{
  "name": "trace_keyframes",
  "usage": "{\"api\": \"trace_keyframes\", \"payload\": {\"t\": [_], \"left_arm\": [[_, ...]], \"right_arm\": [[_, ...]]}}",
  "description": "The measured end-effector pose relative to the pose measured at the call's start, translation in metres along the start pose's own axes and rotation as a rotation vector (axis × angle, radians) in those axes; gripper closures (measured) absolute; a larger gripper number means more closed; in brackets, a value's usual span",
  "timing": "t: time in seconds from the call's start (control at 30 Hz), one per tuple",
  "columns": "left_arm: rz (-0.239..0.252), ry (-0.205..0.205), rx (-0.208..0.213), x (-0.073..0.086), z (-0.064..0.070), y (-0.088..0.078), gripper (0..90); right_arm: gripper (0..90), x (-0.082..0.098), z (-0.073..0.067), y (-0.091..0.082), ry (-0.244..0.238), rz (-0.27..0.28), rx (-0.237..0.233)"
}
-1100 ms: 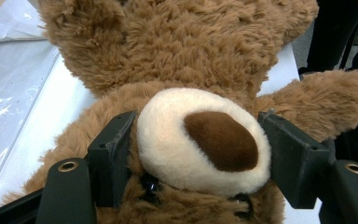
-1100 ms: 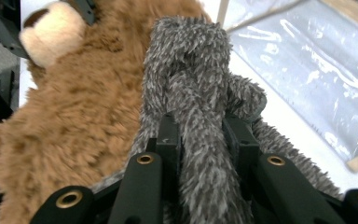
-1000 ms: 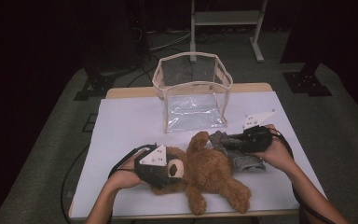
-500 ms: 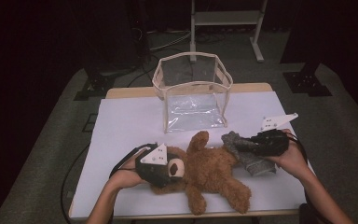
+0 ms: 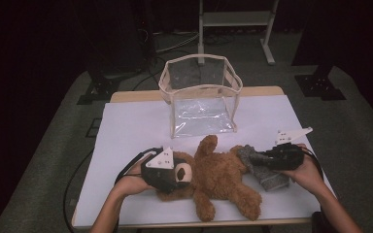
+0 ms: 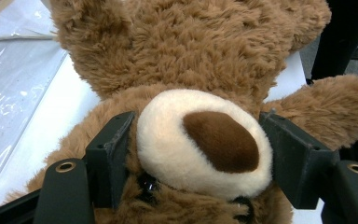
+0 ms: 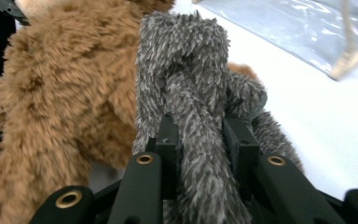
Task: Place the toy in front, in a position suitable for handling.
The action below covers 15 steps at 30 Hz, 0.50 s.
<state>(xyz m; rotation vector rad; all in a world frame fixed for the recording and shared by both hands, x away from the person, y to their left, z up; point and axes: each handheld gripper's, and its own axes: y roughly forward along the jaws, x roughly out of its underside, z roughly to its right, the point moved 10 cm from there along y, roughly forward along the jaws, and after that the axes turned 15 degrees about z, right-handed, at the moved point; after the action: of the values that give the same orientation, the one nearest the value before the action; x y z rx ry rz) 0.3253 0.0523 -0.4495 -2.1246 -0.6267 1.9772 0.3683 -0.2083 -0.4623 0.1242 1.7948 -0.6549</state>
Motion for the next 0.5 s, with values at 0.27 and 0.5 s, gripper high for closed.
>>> {"api": "trace_keyframes", "payload": {"t": [0.27,0.5], "left_arm": [[-0.017,0.017,0.017,0.000,0.004,0.001,29.2],[-0.018,0.024,0.040,0.000,0.008,-0.001,29.3]], "right_arm": [[70.1,-0.039,-0.001,-0.016,-0.057,0.041,0.020],[70.0,-0.055,-0.018,0.023,-0.108,0.021,-0.050]]}}
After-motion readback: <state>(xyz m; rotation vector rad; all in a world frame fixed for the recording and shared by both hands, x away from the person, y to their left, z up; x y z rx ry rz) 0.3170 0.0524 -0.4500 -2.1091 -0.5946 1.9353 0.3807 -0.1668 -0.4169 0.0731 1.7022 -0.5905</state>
